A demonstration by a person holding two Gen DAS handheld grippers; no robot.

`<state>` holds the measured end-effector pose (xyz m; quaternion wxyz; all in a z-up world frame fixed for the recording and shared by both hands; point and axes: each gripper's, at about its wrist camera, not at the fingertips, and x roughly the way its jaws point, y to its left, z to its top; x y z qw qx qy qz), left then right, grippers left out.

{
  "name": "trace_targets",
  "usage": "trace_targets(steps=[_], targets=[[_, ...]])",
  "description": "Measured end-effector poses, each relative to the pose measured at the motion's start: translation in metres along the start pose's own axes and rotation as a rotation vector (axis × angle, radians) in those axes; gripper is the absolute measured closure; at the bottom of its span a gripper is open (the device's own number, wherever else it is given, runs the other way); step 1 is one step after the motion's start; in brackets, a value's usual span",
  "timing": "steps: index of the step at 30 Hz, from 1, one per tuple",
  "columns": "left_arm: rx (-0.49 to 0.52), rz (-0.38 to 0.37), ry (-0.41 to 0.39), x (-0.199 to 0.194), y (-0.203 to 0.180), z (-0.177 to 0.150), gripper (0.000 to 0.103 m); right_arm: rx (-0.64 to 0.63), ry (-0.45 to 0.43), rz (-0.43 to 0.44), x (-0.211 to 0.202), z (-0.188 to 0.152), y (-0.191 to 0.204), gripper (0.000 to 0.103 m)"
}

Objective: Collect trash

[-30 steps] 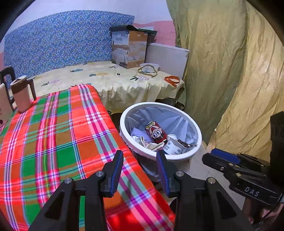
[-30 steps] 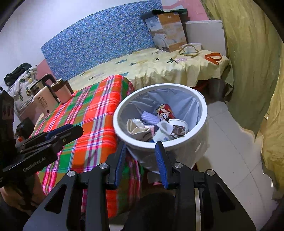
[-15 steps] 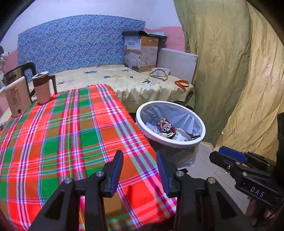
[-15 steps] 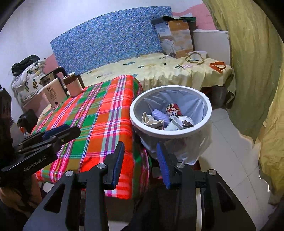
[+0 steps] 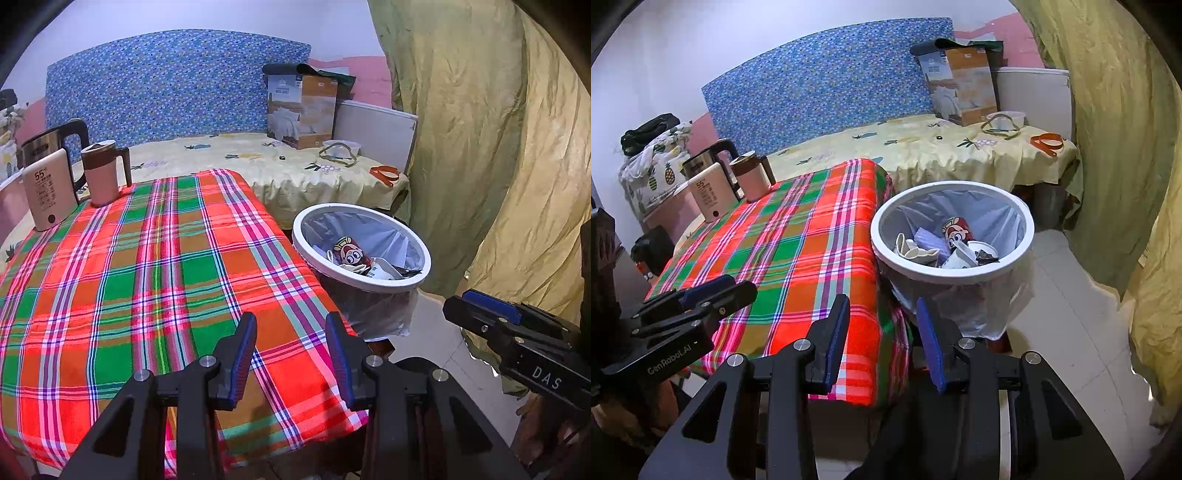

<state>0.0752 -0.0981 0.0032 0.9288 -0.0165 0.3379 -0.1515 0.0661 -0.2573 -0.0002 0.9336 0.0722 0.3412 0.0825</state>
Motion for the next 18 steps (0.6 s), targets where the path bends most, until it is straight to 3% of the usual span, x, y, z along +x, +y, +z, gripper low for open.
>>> trace_targets(steps=[18], targets=[[0.0,-0.002,-0.003,-0.001,-0.0018,-0.0011,0.065,0.0,0.006,0.001,0.0,-0.0018,0.0015,0.063]])
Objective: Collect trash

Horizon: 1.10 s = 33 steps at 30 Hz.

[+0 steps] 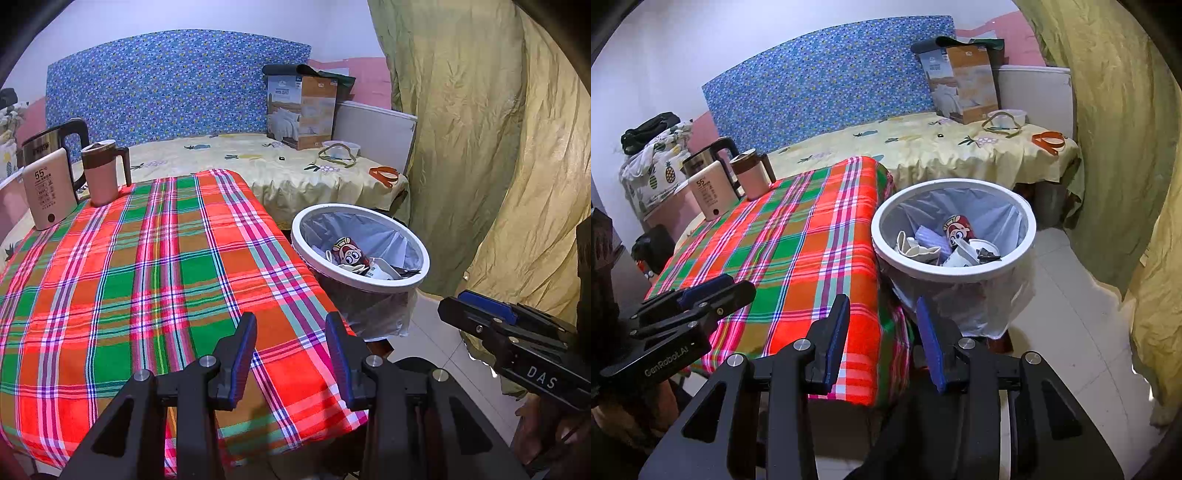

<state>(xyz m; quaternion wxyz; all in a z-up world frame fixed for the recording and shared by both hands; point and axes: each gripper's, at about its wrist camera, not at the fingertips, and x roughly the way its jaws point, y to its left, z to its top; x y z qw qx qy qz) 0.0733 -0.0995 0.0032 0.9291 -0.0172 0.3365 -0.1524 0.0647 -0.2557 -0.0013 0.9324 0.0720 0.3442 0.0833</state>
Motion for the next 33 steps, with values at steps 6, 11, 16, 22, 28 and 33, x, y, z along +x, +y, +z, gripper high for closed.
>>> trace_targets(steps=[6,11,16,22,28,33], targets=[[-0.002,0.001,0.0,-0.0004,0.0003,-0.0008,0.065,-0.002,0.002,0.002,0.0007,-0.001,0.001,0.063],[0.001,0.005,0.004,-0.0004,0.0004,-0.0016,0.065,-0.004,0.006,0.005,0.0018,-0.0016,0.0022,0.063],[0.002,0.011,0.002,-0.0016,0.0007,-0.0023,0.065,-0.007,0.007,0.006,0.0017,-0.0016,0.0036,0.063],[0.004,0.016,0.003,-0.0014,0.0004,-0.0027,0.065,-0.007,0.006,0.007,0.0016,-0.0015,0.004,0.063],[0.002,0.018,0.002,-0.0008,0.0011,-0.0016,0.065,-0.007,0.006,0.007,0.0015,-0.0015,0.0045,0.063],[0.002,0.016,0.002,-0.0007,0.0011,-0.0016,0.065,-0.009,0.004,0.008,0.0003,-0.0013,0.0064,0.063]])
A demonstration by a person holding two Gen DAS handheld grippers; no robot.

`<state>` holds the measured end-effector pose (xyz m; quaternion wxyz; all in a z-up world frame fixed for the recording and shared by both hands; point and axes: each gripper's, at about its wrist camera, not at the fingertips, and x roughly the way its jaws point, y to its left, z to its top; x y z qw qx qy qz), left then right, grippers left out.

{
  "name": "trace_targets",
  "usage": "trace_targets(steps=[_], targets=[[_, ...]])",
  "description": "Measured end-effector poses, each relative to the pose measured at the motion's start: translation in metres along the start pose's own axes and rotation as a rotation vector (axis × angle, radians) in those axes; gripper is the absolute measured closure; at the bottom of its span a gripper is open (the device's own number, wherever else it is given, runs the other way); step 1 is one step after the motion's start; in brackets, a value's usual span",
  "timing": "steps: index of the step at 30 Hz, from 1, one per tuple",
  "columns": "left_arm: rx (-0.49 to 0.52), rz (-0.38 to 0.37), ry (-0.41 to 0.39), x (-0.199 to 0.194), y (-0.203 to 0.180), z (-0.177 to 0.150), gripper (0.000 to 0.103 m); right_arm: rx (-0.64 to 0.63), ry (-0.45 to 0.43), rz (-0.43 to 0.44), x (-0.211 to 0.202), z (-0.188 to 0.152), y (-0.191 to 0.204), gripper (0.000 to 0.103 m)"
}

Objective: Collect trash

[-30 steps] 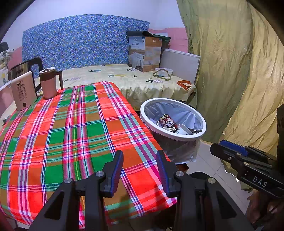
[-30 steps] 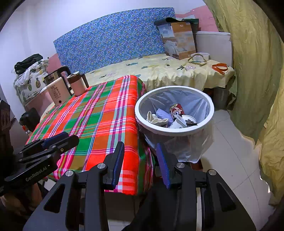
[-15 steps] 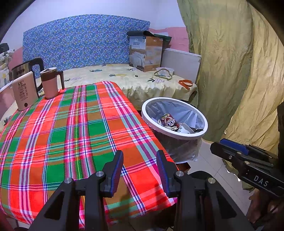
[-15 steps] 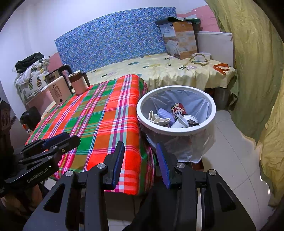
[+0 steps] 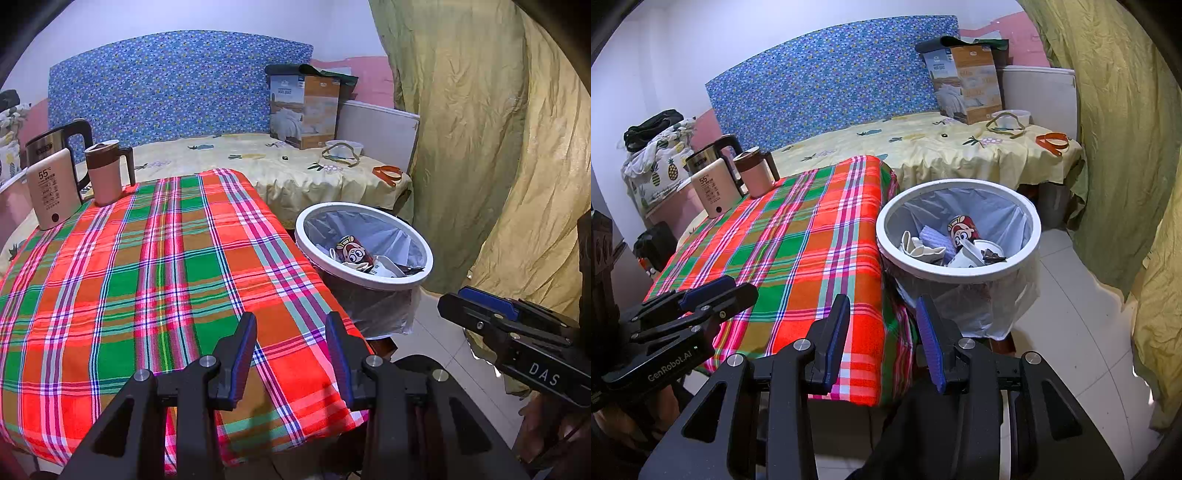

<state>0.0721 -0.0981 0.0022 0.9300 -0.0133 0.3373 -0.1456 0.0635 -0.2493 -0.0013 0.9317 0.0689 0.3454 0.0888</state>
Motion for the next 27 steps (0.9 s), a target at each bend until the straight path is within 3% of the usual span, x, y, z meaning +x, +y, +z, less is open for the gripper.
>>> trace_targets(steps=[27], targets=[[0.015,0.005,-0.017,-0.0029,-0.006,-0.0067,0.065,-0.005,-0.001,0.008,-0.0016,0.0012,0.005,0.063]])
